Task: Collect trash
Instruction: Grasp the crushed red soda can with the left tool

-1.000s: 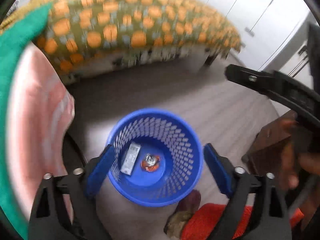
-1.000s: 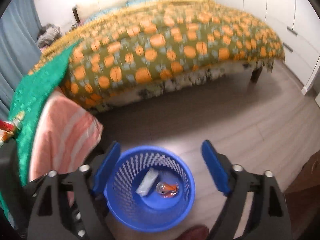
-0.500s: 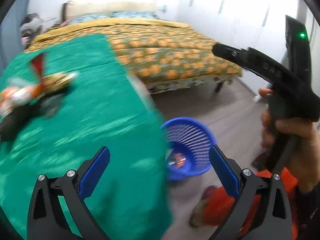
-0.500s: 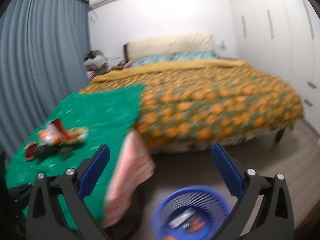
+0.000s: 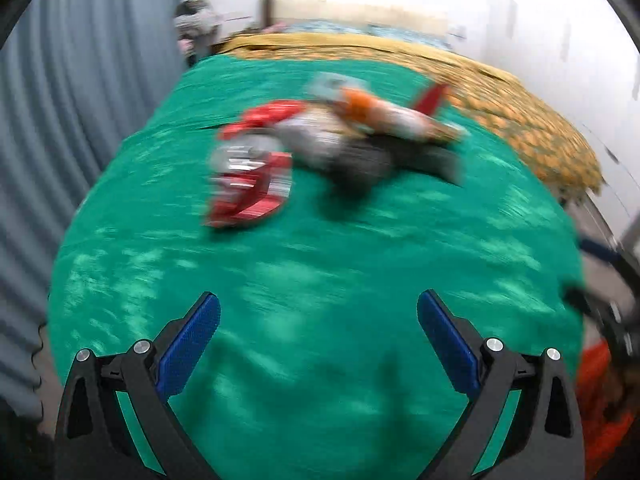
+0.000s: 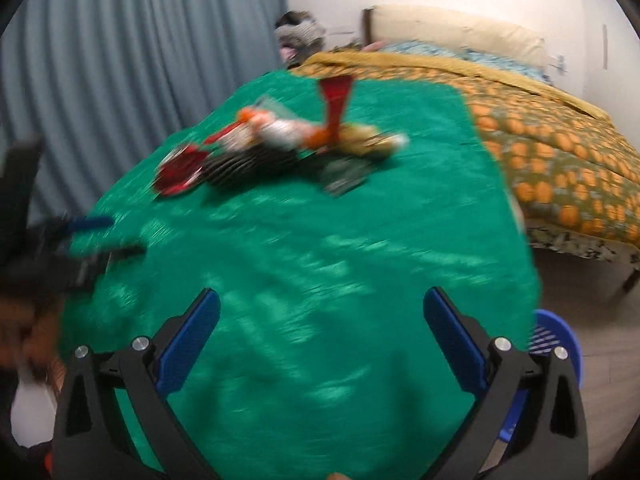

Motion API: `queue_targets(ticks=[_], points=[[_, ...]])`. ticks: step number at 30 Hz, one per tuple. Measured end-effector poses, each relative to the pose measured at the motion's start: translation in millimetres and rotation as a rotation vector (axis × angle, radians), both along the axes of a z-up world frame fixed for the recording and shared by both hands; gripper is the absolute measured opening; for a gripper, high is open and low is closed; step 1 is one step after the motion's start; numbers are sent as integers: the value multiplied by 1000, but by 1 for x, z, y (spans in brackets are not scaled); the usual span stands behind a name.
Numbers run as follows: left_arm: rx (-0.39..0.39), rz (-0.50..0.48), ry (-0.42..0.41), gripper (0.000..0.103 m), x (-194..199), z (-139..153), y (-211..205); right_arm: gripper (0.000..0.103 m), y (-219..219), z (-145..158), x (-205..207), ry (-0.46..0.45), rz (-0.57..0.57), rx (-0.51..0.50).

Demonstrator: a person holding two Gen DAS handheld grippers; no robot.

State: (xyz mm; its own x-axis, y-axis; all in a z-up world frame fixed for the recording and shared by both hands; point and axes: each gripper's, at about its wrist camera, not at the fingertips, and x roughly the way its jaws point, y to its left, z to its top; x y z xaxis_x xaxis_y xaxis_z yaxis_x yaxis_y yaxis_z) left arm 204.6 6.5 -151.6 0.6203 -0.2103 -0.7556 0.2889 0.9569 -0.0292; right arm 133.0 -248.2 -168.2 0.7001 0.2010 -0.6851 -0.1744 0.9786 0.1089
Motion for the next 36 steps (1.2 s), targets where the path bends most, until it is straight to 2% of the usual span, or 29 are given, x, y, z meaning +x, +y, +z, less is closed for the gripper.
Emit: queue_targets(ticks=[3, 6, 10, 13, 16, 17, 20, 22, 29, 33, 35, 36], points=[[-25, 6, 32, 97, 36, 0, 22, 99, 15, -1, -6, -2, 21, -18], [-43, -54, 47, 98, 67, -3, 26, 99, 22, 0, -9, -2, 18, -16], [23, -125, 62, 97, 108, -14, 12, 99, 23, -1, -13, 10, 1, -16], [58, -154, 74, 97, 120, -24, 9, 99, 20, 1, -18, 15, -9, -13], [47, -159, 95, 97, 131, -30, 11, 99, 16, 3, -17, 22, -29, 6], [38, -163, 101, 97, 132, -31, 12, 98, 16, 3, -17, 21, -33, 9], [36, -173, 91, 83, 132, -30, 11, 99, 17, 5, -14, 22, -34, 6], [42, -171, 81, 62, 130, -28, 10, 99, 20, 5, -12, 25, -32, -1], [-35, -88, 110, 63, 87, -15, 16, 98, 25, 3, 15, 59, -37, 4], [-35, -38, 119, 63, 52, -19, 15, 98, 36, 3, 49, 77, -32, 11], [-7, -12, 101, 63, 38, -23, 13, 98, 44, 5, 66, 84, -30, 24], [8, -4, 92, 70, 35, -23, 12, 98, 49, 7, 78, 93, -31, 36]])
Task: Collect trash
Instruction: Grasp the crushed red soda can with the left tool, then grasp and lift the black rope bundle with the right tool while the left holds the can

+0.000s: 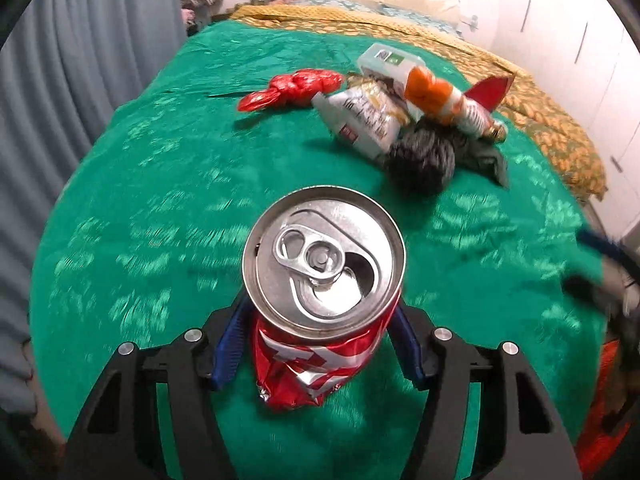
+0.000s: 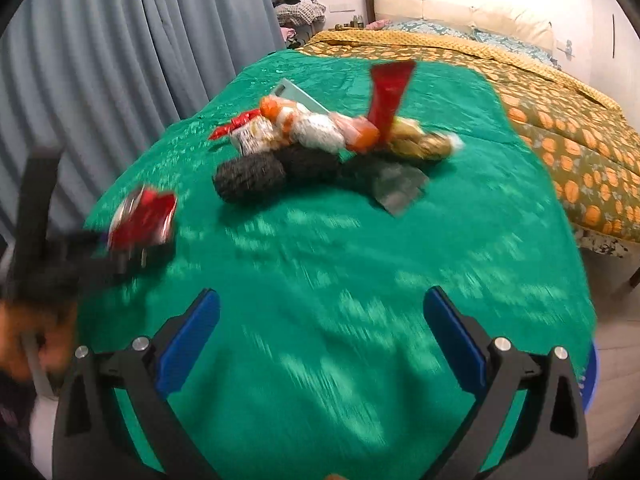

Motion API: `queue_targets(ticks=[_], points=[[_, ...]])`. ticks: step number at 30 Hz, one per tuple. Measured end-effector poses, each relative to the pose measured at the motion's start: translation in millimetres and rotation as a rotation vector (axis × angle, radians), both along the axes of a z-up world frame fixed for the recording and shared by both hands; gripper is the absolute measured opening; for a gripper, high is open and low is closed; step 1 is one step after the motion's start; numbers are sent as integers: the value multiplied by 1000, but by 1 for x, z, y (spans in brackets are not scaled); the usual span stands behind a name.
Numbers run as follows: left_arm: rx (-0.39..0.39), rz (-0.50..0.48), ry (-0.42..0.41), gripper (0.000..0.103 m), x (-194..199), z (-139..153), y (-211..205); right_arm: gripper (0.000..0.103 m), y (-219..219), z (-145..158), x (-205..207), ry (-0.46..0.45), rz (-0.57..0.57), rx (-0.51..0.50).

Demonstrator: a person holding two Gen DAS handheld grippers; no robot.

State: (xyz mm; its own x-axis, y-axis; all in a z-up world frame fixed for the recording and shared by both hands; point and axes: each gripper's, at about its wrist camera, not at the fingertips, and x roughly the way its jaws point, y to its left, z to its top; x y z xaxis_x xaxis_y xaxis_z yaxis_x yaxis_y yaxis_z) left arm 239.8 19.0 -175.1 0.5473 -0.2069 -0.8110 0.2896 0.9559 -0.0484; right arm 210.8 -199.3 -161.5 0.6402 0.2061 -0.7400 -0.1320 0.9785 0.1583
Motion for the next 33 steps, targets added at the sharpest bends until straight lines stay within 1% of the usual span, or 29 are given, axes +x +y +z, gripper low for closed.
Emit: queue_targets(ticks=[1, 3, 6, 10, 12, 13, 14, 15, 16, 17, 18, 23, 26, 29, 32, 33], points=[[23, 7, -14, 79, -5, -1, -1, 98, 4, 2, 7, 4, -1, 11], [39, 23, -18, 83, -7, -6, 2, 98, 17, 7, 27, 4, 1, 32], [28, 45, -22, 86, -9, -6, 7, 98, 38, 12, 57, 11, -2, 54], [38, 55, -29, 87, -10, -7, 7, 98, 52, 1, 98, 80, -72, 89], [42, 56, -29, 87, -10, -7, 7, 98, 51, -8, 108, 118, -110, 102], [42, 57, -29, 87, -10, -7, 7, 92, 49, -10, 110, 128, -126, 108], [41, 57, -29, 87, -10, -7, 7, 84, 47, -11, 110, 134, -134, 107], [41, 57, -29, 87, -10, -7, 7, 70, 46, -12, 108, 141, -129, 109], [41, 57, -29, 87, -10, -7, 7, 59, 44, -12, 106, 146, -112, 115], [41, 57, -29, 87, -10, -7, 7, 58, 43, -10, 100, 147, -90, 100], [41, 56, -29, 88, -10, -7, 7, 52, 43, -8, 95, 145, -68, 88], [40, 55, -28, 89, -11, -7, 8, 50, 28, 2, 55, 152, 75, 5], [43, 56, -29, 89, -11, -7, 7, 50, 15, 5, 29, 177, 154, -23], [44, 56, -28, 90, -12, -7, 6, 50, 2, 7, 1, 209, 230, -28], [41, 49, -23, 92, -12, -8, 6, 50, -12, 9, -22, 236, 290, -27], [39, 46, -21, 93, -12, -8, 6, 50, -17, 9, -28, 242, 300, -50]])
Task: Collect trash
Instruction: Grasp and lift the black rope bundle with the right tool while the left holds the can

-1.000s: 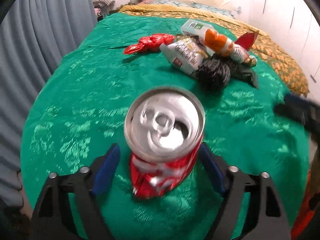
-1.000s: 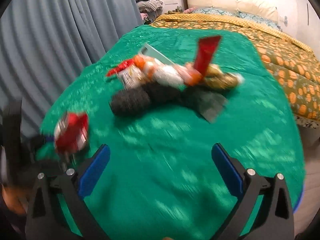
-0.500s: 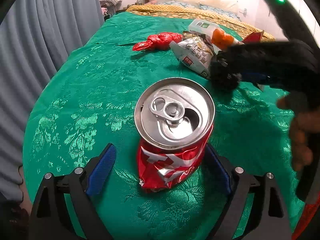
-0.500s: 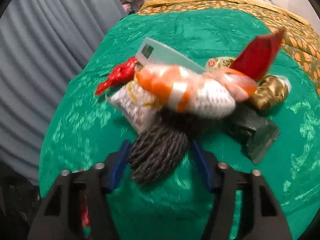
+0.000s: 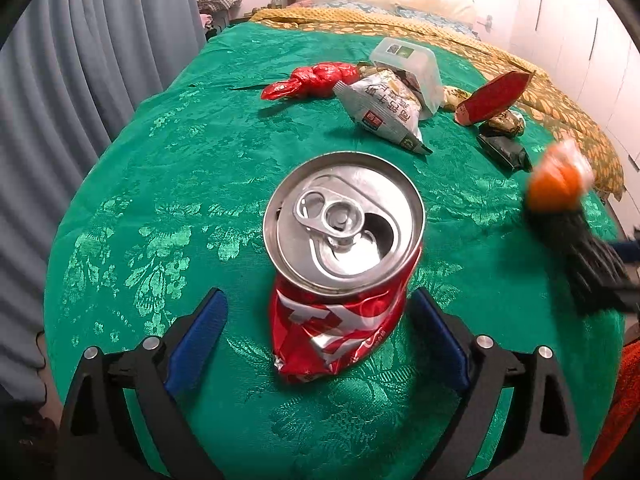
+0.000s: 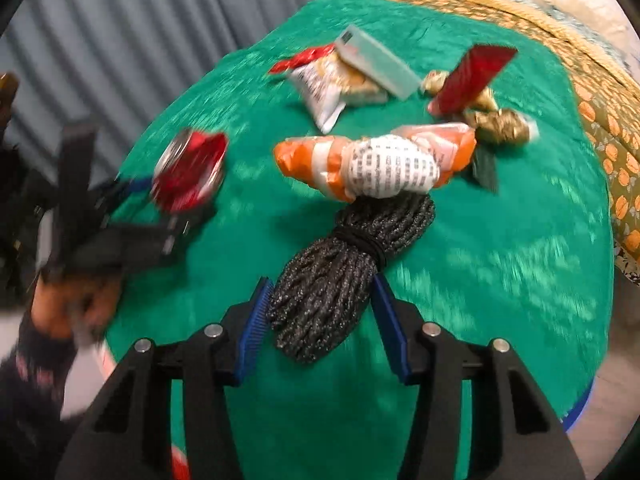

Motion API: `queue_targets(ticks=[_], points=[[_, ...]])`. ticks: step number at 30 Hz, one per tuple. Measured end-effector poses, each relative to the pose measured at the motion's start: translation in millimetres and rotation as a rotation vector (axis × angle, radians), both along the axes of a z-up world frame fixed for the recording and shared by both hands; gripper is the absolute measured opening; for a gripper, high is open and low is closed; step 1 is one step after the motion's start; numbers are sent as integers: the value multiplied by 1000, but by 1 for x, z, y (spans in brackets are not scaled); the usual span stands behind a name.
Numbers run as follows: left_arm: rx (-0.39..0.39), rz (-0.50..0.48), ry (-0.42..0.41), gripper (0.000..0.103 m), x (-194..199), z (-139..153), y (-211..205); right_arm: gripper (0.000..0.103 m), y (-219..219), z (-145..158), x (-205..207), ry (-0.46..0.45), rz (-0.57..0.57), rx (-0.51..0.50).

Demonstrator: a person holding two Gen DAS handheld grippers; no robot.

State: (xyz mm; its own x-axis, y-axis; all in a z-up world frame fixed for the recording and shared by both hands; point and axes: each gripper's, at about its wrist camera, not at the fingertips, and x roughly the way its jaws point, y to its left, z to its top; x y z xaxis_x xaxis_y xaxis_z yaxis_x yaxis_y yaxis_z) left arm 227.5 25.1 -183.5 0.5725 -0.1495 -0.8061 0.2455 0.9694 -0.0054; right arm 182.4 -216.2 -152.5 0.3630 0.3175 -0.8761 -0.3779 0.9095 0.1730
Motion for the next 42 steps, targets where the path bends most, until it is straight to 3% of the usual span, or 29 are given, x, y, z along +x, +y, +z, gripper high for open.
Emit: queue_targets(ticks=[5, 7, 11, 13, 18, 21, 26, 30, 32, 33, 35, 37, 42], points=[[-4, -18, 10, 95, -1, 0, -1, 50, -18, 4, -23, -96, -43, -218], [2, -21, 11, 96, -2, -1, -2, 50, -24, 7, -28, -137, -59, -250], [3, -28, 18, 97, -2, 0, -2, 53, -38, 12, -30, -130, -83, -177], [-14, -52, 28, 97, -4, 1, 1, 69, -45, 10, -29, -117, -105, -141], [-99, -91, 46, 97, -10, 10, 21, 76, -58, 9, -29, -88, -161, -61], [-140, -99, 2, 97, -13, 25, 34, 78, -67, 10, -25, -79, -220, 7], [-85, -144, -43, 97, -3, 44, 23, 78, -77, 1, -10, -40, -323, 32], [-26, -195, -27, 97, 15, 44, 1, 79, -84, -6, 0, -7, -374, -1], [-17, -203, -15, 91, 21, 41, -5, 79, -88, -12, 6, 15, -396, -23], [-14, -208, -6, 86, 22, 39, -7, 77, -90, -15, 8, 24, -399, -38], [-5, -213, 7, 72, 25, 36, -11, 61, -92, -18, 9, 26, -401, -70], [1, -208, 11, 53, 24, 35, -12, 40, -97, -14, 6, 5, -410, -64], [-37, -179, -10, 53, 17, 40, -4, 36, -101, -2, -6, -46, -391, -27]])
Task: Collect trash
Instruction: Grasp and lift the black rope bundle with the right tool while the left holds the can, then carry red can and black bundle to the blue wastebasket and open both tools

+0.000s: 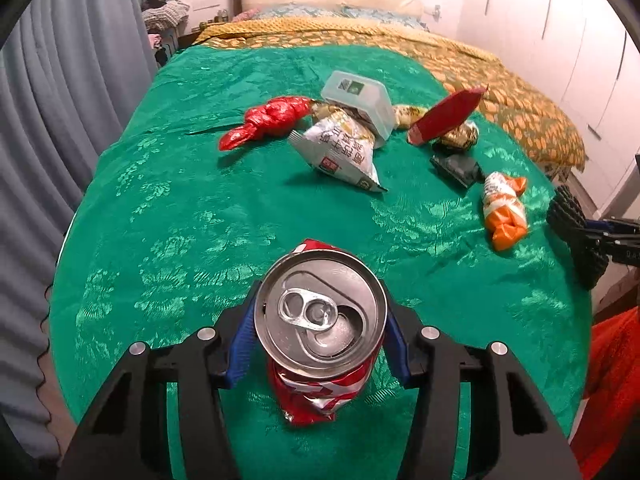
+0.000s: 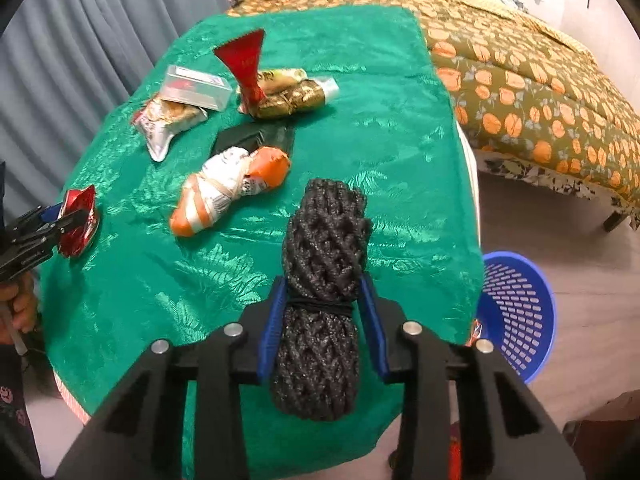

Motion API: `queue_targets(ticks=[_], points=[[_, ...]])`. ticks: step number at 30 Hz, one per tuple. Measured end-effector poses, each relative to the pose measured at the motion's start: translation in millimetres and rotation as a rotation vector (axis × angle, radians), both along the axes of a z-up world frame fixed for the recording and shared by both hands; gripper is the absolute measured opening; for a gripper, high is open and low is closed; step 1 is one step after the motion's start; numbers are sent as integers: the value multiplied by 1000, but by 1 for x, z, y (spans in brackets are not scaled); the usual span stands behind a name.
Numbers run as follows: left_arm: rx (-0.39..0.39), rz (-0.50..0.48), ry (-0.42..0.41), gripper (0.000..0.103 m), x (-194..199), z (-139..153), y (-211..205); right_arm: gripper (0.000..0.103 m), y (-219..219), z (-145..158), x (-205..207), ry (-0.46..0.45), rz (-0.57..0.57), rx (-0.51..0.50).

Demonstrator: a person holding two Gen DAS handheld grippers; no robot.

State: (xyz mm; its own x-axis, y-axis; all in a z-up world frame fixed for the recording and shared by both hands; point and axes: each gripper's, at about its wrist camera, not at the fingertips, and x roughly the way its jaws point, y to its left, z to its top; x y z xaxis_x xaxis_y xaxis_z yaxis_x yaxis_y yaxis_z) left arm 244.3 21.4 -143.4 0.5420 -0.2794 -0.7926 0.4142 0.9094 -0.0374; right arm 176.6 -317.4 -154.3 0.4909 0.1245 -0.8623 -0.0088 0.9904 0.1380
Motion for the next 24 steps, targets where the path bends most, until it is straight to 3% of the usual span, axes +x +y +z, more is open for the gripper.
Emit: queue_targets(ticks=[6, 14, 17, 24], points=[[-41, 18, -7, 53, -12, 12, -8, 36, 11, 16, -9, -87, 66, 74], [-85, -78, -18, 53, -36, 41, -81, 36, -5, 33, -15, -162, 91, 144], [-115, -130, -8, 53, -40, 50, -121, 36, -36, 40, -22, -183, 51, 152], [-168, -295, 46, 53, -50, 56, -249, 36, -136, 35, -40, -191, -107, 68]])
